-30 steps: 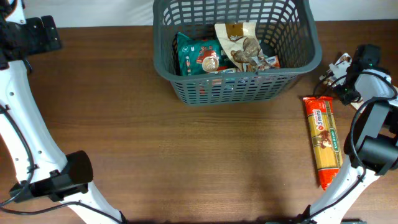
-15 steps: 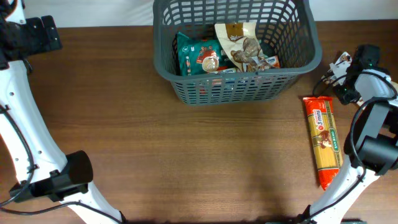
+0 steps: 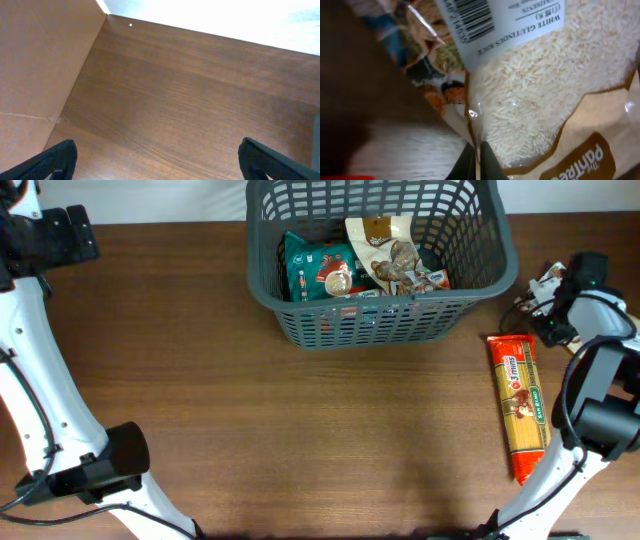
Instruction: Pack container
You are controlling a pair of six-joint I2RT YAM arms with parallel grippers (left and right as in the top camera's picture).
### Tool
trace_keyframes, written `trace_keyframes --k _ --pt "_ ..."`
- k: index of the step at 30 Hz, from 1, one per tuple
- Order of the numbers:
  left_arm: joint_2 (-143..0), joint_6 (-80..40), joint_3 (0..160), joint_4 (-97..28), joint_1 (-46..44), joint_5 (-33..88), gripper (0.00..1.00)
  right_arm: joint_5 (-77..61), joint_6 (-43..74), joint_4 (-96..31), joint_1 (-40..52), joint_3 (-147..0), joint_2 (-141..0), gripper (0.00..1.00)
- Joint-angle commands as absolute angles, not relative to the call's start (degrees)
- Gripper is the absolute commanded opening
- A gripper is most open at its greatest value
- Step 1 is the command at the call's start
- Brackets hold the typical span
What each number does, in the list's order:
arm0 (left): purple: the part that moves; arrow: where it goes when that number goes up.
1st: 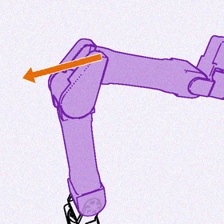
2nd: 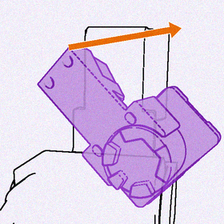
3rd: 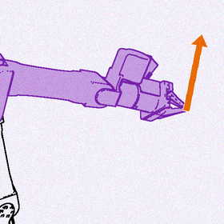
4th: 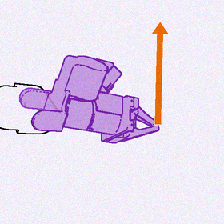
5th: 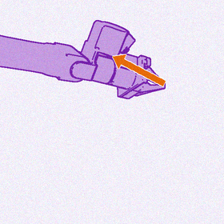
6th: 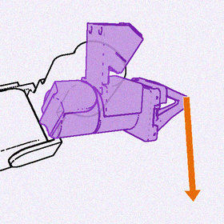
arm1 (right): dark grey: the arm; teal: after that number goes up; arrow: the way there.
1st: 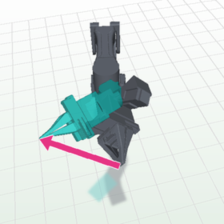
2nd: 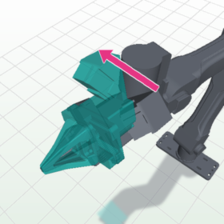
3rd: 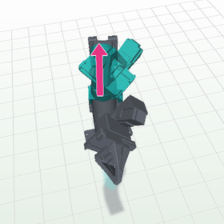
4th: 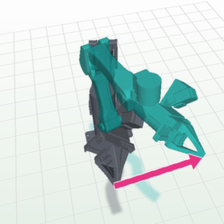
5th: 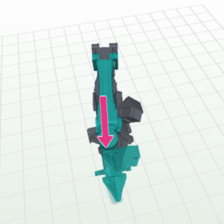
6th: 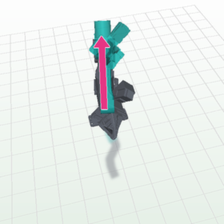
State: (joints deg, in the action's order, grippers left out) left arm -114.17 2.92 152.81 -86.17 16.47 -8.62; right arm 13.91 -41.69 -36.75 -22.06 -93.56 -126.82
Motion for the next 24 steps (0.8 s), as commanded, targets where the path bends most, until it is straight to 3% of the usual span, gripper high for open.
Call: trace_keyframes --k 1,13,14,15,16,18,20,24 --pt "-114.45 2.13 152.59 -86.19 16.67 -8.84 0.99 9.28 -35.40 -36.58 -21.28 -96.86 -124.22 0.04" --pt "-114.45 2.13 152.59 -86.19 16.67 -8.84 0.99 7.92 -29.45 -41.04 -21.34 -103.63 -122.50 0.04" --pt "-114.45 2.13 152.59 -86.19 16.67 -8.84 0.99 7.90 -29.45 -41.30 -21.34 -103.63 -122.50 0.11" --pt "-114.45 2.13 152.59 -86.19 16.67 -8.84 0.99 7.84 -29.23 -41.67 -21.34 -103.63 -122.50 0.31" --pt "-114.45 2.13 152.59 -86.19 16.67 -8.84 0.99 7.86 -27.94 -41.82 -21.34 -103.63 -122.50 0.43" --pt "-114.45 2.13 152.59 -86.19 16.67 -8.84 0.99 7.81 -22.72 -42.76 -21.34 -103.63 -122.50 0.49" --pt "-114.45 2.13 152.59 -86.19 16.67 -8.84 0.99 7.18 -16.14 -44.31 -21.37 -103.63 -122.50 0.64" --pt "-114.45 2.13 152.59 -86.19 16.67 -8.84 0.99 1.54 -5.78 -46.35 -21.47 -103.61 -122.50 0.73"
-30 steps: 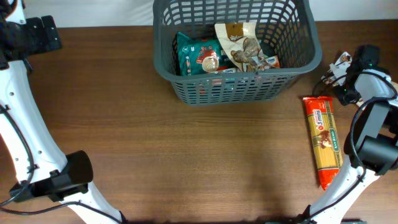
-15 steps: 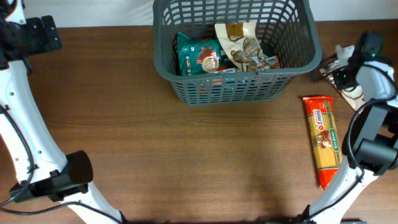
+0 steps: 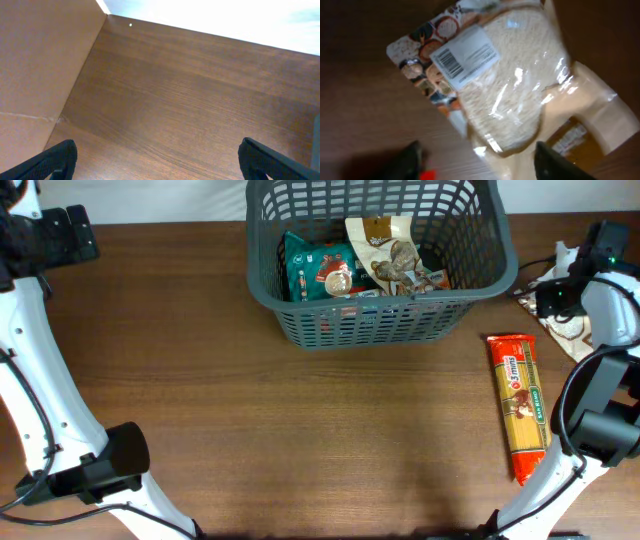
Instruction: Pack container
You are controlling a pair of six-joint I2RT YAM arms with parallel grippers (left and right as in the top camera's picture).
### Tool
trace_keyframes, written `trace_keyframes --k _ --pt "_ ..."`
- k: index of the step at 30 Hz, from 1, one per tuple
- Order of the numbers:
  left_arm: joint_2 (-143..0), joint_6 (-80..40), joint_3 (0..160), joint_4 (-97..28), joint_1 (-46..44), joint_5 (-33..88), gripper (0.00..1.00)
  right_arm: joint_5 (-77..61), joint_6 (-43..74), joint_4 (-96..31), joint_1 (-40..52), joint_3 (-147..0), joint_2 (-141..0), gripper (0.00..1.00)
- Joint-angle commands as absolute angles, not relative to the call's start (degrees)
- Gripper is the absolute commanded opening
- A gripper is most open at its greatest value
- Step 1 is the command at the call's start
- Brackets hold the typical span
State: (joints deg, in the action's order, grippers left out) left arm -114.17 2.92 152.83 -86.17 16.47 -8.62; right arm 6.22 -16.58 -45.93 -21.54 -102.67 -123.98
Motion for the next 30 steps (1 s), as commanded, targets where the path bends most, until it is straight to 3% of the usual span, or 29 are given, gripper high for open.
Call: trace_keyframes --k 1,9,13,14,21,30 --pt "-114.45 2.13 152.59 -86.19 16.67 -8.84 0.99 0.54 -4.14 -46.57 -21.45 -103.61 -122.50 0.73" --pt "-114.45 2.13 152.59 -86.19 16.67 -8.84 0.99 -0.54 4.14 -48.05 -22.04 -103.61 -122.50 0.72" --pt "-114.45 2.13 152.59 -86.19 16.67 -8.84 0.99 -4.25 8.99 -49.47 -24.45 -103.61 -122.50 0.56" --pt "-114.45 2.13 152.59 -86.19 16.67 -8.84 0.99 -5.30 10.13 -49.95 -25.10 -103.61 -122.50 0.56" --pt "-114.45 2.13 152.59 -86.19 16.67 -8.84 0.99 -8.86 16.25 -50.37 -30.72 -103.63 -122.56 0.57" --pt "-114.45 2.13 152.59 -86.19 16.67 -8.84 0.99 -8.21 26.57 -46.63 -30.98 -103.63 -124.14 0.69"
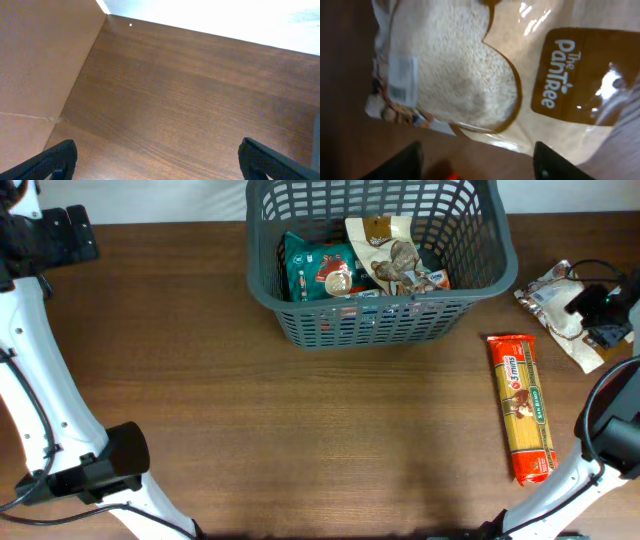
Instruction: Pack container
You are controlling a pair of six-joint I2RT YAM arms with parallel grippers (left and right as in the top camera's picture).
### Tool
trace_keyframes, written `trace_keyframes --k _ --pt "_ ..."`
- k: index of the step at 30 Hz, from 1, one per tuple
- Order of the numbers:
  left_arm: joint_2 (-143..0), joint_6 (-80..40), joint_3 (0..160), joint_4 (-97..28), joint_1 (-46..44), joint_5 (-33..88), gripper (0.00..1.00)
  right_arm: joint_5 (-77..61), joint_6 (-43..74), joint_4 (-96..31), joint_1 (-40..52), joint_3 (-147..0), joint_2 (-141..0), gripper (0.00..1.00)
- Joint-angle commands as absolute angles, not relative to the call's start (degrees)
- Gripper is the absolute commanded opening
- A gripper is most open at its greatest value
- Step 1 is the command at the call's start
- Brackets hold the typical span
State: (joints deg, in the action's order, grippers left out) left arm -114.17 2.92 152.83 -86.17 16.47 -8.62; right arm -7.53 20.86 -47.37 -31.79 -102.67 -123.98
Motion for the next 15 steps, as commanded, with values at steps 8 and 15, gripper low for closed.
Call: trace_keyframes --k 8,15 --pt "-114.45 2.13 152.59 -86.19 16.67 -8.84 0.99 -8.16 33.98 -43.48 -29.23 -103.61 -127.85 0.80" --pt "-114.45 2.13 152.59 -86.19 16.67 -8.84 0.99 -8.25 34.94 -40.86 -27.00 -103.61 -130.69 0.82"
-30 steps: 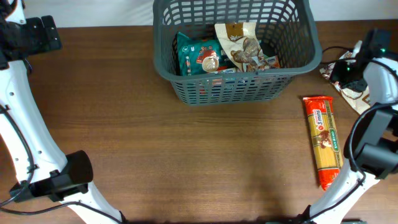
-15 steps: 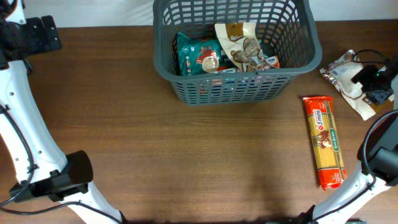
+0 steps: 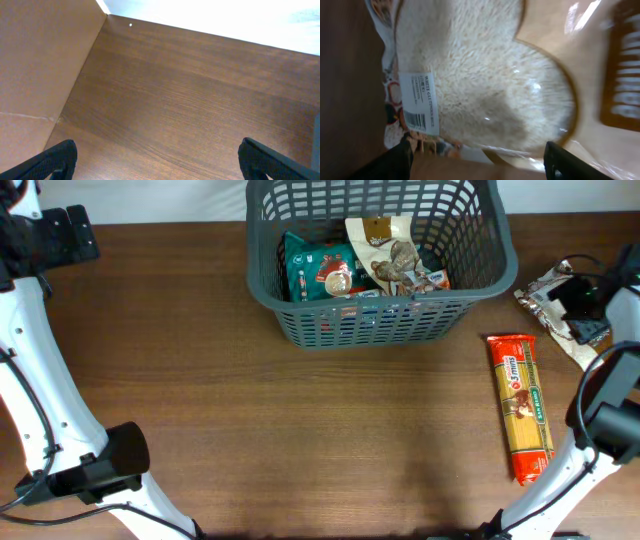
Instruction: Pack container
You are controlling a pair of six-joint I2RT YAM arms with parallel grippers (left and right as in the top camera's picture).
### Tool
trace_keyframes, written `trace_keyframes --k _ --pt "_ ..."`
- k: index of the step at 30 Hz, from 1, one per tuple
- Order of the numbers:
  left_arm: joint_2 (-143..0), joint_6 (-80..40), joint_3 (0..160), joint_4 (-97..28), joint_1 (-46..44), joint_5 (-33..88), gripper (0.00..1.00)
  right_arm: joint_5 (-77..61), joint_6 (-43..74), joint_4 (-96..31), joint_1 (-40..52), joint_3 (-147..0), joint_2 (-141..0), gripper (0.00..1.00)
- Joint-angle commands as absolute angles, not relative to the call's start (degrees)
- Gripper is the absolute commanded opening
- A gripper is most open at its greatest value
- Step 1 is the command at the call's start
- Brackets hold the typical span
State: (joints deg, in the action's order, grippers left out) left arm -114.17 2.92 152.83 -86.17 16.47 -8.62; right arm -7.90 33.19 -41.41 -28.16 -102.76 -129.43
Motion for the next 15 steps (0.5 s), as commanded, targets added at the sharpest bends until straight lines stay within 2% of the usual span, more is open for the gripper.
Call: trace_keyframes --k 1,5,15 --pt "-114.45 2.13 152.59 -86.19 16.69 -8.84 0.99 -7.94 35.16 -40.58 -26.85 -103.61 -131.11 0.82" --pt "-114.45 2.13 152.59 -86.19 16.67 -8.84 0.99 -7.25 35.59 -39.33 -26.68 -103.61 -132.31 0.80" --pt "-114.45 2.13 152.59 -86.19 16.69 -8.84 0.99 -7.03 35.59 -42.06 -26.57 -103.48 -135.39 0.51"
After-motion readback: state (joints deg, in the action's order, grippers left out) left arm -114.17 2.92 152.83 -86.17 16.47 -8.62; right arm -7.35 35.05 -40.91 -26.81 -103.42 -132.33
